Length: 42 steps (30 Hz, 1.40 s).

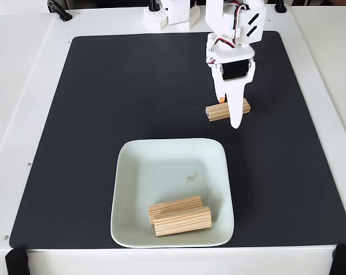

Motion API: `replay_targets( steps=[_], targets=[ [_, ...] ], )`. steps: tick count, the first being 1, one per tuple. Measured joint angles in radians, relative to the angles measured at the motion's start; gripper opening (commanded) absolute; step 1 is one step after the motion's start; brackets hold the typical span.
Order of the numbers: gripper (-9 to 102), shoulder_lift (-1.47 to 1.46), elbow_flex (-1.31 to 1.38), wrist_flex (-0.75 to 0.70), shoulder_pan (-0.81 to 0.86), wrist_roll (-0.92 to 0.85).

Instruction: Pick up the wooden block and place them on the plate.

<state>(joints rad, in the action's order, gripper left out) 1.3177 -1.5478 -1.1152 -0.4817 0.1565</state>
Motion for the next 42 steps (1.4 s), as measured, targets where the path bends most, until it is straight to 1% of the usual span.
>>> replay_targets(
  steps=[14, 16, 19, 22, 25, 38, 40, 42],
  targets=[
    [34, -0.014, 0.006, 0.0, -0.015, 0.0],
    [30, -0.014, 0.006, 0.0, -0.015, 0.0],
    [20, -0.014, -0.009, 0.002, -0.014, 0.0],
    [14, -0.014, -0.017, 0.002, -0.014, -0.005],
    [12, -0.014, -0.017, 0.002, -0.014, -0.005],
    [11, -0.014, -0.017, 0.002, -0.014, -0.005],
    [9, -0.014, -0.017, 0.002, -0.014, -0.005],
    [3, -0.014, -0.018, 0.002, -0.014, -0.005]
  ],
)
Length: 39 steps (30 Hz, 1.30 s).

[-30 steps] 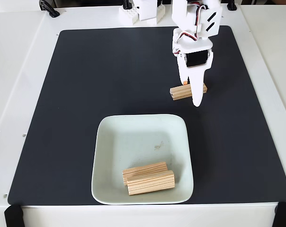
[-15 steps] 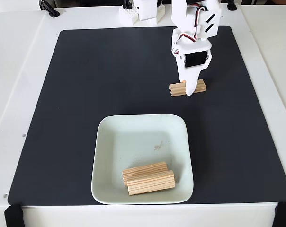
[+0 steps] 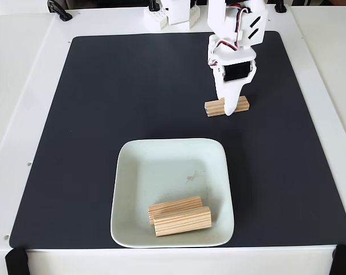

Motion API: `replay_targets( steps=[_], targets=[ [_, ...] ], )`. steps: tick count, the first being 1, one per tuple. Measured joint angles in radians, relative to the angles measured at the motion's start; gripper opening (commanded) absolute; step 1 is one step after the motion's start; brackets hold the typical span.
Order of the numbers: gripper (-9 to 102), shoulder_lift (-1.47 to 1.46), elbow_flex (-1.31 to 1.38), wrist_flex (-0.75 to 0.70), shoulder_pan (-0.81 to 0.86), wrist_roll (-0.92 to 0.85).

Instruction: Pick up the wooden block and place them on the plate.

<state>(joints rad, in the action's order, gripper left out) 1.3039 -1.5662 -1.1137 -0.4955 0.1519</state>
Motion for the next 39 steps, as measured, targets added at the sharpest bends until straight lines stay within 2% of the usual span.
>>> replay_targets(
  steps=[2, 7, 17, 23, 27, 32, 39],
  targets=[
    [-1, 0.0, -0.002, 0.0, 0.0, 0.0],
    [0, 0.08, -0.048, 0.018, 0.0, 0.0],
    [0, 0.649, -0.509, 0.422, 0.003, -0.005],
    [0, 0.848, -0.693, 0.474, 0.025, 0.014],
    [0, 0.856, -0.68, 0.474, 0.064, 0.146],
    [0, 0.729, -0.494, 0.469, 0.169, 0.359],
    [0, 0.393, -0.054, 0.25, 0.261, 0.56]
  ],
)
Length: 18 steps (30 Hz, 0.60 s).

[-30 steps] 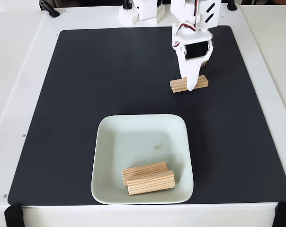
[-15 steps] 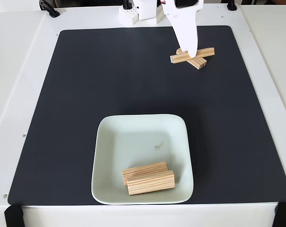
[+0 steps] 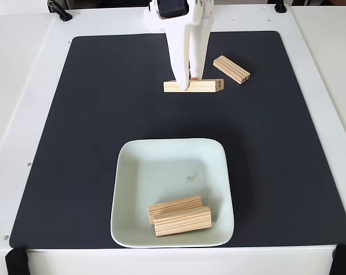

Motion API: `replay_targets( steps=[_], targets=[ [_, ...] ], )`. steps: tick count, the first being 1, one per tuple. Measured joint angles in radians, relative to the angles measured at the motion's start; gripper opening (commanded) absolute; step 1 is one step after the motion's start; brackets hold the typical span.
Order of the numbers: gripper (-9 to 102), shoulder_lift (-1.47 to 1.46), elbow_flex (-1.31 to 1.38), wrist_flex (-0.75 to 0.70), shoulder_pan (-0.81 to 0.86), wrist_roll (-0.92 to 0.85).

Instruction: Pick up the wooden block and place them on the plate.

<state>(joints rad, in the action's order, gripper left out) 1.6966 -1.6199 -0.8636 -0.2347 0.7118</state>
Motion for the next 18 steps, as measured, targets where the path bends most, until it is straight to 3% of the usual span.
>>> replay_targets(
  steps=[7, 18],
  targets=[
    [0, -0.356, 0.445, -0.218, 0.04, -0.034],
    [0, -0.614, 0.676, -0.236, 0.075, -0.347]
  ],
)
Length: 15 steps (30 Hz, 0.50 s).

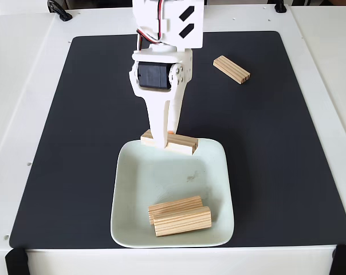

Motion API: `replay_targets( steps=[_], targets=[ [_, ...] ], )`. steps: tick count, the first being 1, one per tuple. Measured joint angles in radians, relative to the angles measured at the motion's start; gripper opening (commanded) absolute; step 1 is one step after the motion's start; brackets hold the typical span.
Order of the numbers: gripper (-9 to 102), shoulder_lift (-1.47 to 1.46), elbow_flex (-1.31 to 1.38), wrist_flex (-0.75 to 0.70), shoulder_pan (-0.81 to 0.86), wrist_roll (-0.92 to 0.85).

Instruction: Pick up the wooden block and place them on the plate.

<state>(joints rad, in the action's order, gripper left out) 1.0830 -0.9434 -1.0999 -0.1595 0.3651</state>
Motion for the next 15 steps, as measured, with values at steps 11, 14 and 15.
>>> replay_targets(
  steps=[11, 14, 15],
  targets=[
    [0, -0.103, 0.117, 0.156, 0.011, -0.238],
    [0, -0.104, 0.117, 0.167, -0.005, -0.278],
    [0, -0.104, 0.117, 0.167, -0.008, -0.29]
  ],
)
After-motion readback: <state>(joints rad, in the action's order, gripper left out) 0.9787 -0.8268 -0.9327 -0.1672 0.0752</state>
